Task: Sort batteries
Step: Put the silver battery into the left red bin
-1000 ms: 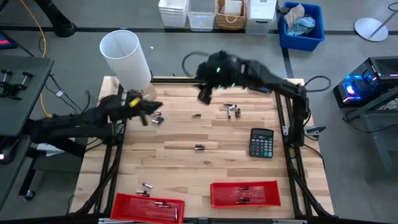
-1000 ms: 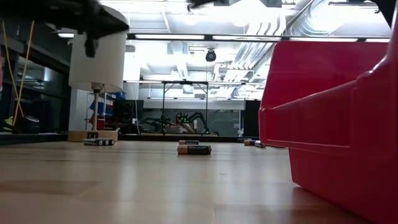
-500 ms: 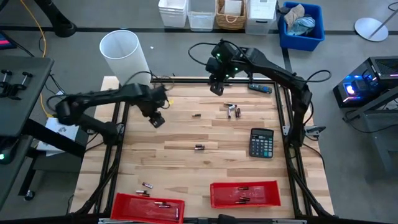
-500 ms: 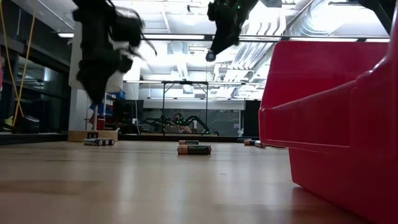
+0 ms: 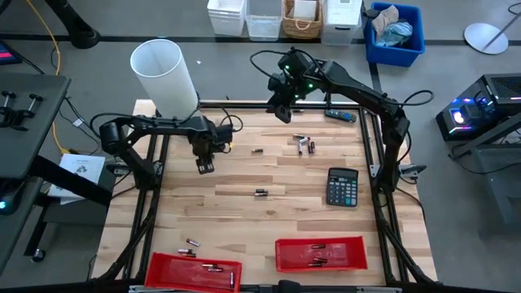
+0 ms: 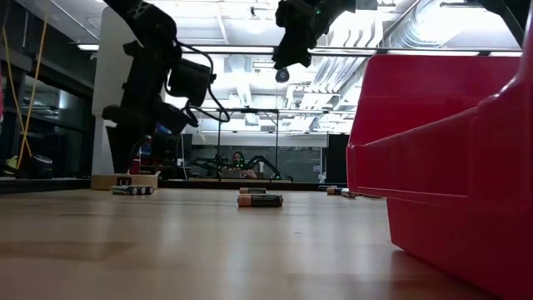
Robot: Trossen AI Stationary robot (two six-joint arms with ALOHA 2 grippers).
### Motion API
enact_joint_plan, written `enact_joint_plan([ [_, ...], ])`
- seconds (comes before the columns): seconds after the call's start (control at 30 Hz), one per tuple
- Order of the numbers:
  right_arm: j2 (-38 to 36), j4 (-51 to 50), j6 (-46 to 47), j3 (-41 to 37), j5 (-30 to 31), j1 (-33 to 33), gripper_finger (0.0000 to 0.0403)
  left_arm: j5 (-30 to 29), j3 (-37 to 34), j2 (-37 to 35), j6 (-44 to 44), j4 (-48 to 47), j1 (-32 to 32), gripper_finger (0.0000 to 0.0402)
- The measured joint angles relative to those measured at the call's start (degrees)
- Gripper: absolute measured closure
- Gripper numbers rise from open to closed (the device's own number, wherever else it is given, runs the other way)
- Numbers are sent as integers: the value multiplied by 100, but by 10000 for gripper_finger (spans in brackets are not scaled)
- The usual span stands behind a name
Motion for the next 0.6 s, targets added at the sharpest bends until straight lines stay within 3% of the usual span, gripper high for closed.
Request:
enact_joint_plan([
  [0.23,0,47,288,-2,151,0,254,111,-361,-2,1158,486,223,248],
  [0.5,0,214,583,-2,160,13,254,175,-710,-5,1331,1029,467,258],
  [0.6,1,258,632,-2,162,13,254,456,-795,-7,1292,935,466,289],
])
